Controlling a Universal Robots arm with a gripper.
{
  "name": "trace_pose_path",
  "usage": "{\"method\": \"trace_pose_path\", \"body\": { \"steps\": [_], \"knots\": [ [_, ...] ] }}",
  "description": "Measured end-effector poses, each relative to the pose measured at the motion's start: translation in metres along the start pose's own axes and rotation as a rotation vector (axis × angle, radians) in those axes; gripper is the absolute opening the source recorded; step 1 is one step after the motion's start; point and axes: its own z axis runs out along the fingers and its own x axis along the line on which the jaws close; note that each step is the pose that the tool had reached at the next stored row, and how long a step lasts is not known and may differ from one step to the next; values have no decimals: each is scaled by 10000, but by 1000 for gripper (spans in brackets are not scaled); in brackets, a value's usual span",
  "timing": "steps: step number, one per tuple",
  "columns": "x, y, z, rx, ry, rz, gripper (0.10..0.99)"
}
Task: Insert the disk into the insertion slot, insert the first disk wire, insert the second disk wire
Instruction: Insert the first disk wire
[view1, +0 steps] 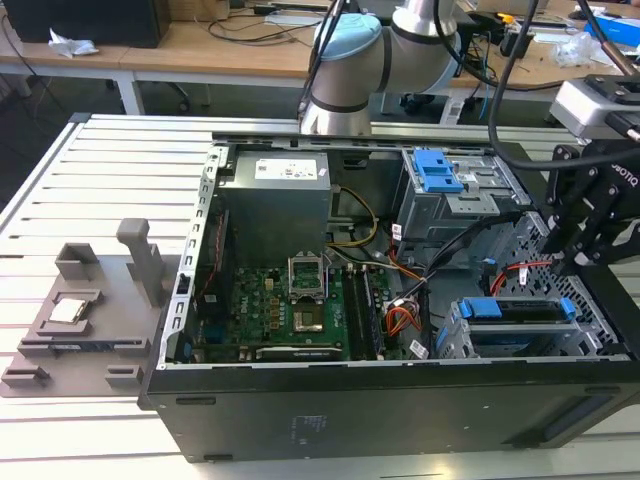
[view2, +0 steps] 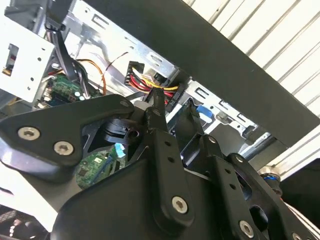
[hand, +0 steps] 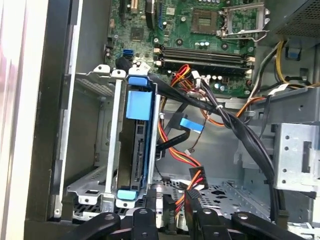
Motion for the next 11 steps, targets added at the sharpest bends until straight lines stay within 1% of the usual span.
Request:
{"method": "trace_pose_path", "body": {
  "steps": [1,2,3,5,9,10,11],
  "knots": [
    [-3,-10,6,-3,56,-42,361],
    [-5,-25,8,-5,91,-75,361],
    [-5,-38,8,-5,108,-101,361],
    [-7,-49,9,-7,135,-131,361],
    [-7,-50,10,-8,145,-133,361],
    [-7,-50,10,-9,149,-133,345],
    [-7,-50,10,-9,154,-133,278]
  ]
}}
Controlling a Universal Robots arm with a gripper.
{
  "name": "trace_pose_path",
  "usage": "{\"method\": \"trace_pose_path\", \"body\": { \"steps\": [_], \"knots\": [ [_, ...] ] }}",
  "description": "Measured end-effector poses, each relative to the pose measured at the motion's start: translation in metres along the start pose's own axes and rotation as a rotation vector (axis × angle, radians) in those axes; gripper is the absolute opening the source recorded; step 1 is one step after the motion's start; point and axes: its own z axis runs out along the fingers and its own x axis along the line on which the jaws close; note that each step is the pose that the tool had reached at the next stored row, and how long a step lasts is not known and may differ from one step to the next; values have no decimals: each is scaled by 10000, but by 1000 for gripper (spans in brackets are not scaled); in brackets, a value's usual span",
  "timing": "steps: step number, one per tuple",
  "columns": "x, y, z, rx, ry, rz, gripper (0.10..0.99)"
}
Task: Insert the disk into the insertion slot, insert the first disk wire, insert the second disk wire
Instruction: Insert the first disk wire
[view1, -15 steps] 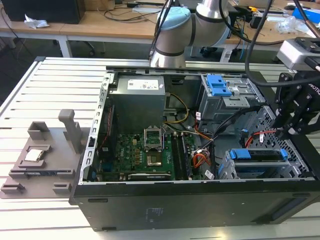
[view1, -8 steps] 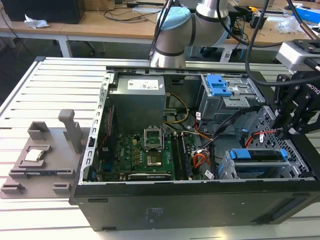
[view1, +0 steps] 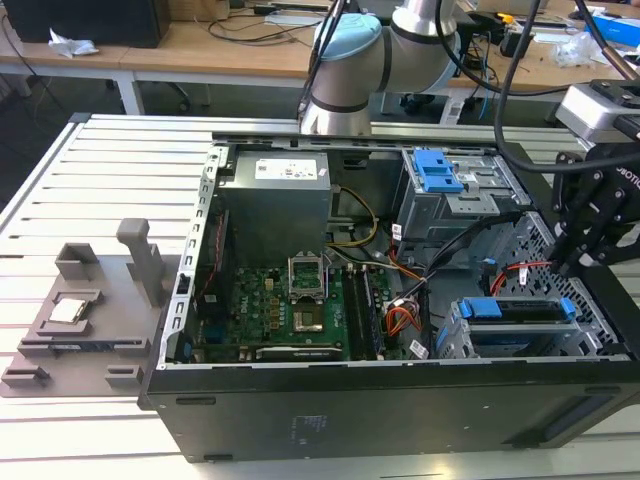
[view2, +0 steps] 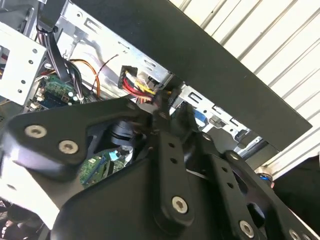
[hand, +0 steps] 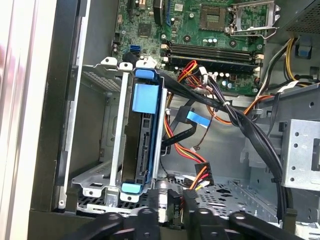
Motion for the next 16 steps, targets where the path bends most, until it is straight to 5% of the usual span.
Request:
{"method": "trace_pose_path", "body": {
  "steps": [3,16],
  "knots": [
    [0,0,0,-2,12,-1,169],
    [26,24,-44,-5,38,-3,169]
  ]
}}
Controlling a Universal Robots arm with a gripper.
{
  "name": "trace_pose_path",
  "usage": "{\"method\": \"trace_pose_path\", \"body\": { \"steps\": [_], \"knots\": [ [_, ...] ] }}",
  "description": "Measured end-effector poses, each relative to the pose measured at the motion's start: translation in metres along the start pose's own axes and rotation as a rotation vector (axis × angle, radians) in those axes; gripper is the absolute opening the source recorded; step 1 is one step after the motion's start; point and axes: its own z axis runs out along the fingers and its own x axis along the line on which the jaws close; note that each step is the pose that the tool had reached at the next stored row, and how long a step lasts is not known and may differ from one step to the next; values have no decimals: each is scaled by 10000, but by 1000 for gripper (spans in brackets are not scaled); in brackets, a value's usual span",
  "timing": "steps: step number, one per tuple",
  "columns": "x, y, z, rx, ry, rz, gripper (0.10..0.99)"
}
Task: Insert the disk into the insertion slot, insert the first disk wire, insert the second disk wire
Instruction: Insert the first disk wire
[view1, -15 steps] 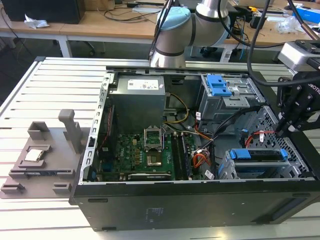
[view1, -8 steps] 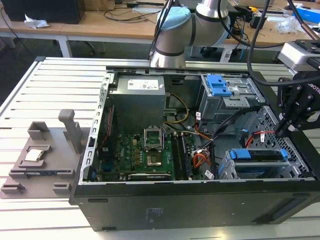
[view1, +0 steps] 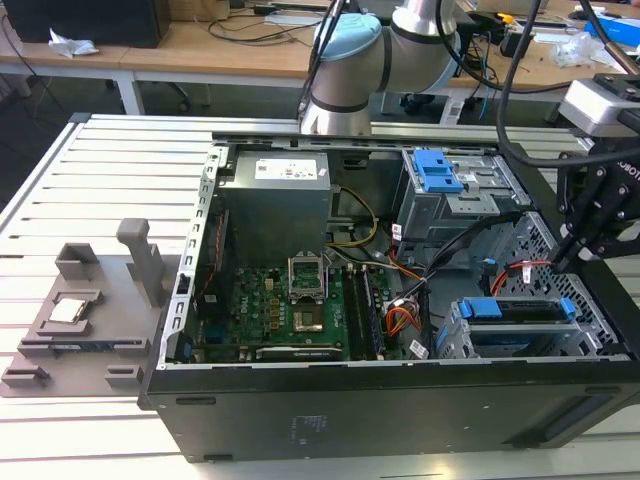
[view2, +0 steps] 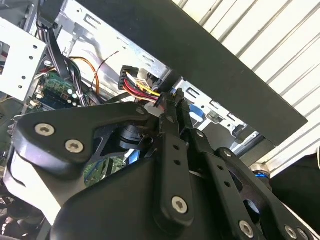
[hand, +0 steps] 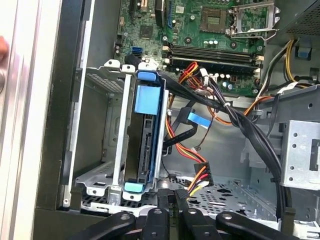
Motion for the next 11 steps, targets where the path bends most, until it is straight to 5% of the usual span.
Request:
{"method": "trace_pose_path", "body": {
  "steps": [11],
  "knots": [
    [191,129,30,0,-1,0,169]
  ]
}}
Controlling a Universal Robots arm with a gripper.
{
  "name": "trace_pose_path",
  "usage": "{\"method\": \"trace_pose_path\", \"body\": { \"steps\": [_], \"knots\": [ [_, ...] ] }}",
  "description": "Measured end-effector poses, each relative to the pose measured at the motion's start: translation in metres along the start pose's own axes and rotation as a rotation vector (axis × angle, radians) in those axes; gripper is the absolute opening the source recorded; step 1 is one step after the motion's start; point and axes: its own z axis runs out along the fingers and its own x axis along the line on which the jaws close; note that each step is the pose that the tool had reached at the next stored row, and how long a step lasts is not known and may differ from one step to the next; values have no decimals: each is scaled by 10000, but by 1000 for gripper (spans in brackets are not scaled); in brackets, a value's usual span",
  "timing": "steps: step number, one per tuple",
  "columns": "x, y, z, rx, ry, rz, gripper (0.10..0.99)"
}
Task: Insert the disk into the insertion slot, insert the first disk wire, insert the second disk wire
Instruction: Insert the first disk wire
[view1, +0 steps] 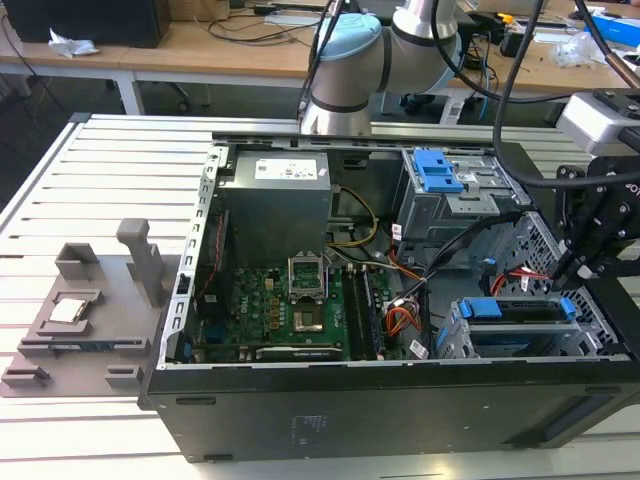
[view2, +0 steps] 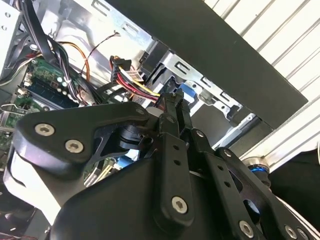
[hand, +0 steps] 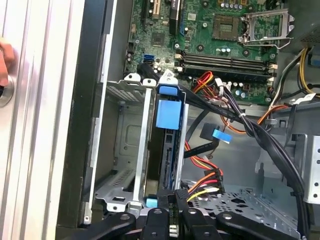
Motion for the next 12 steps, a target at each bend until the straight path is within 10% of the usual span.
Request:
{"method": "trace_pose_path", "body": {
  "steps": [12],
  "knots": [
    [121,73,35,0,0,5,169]
  ]
}}
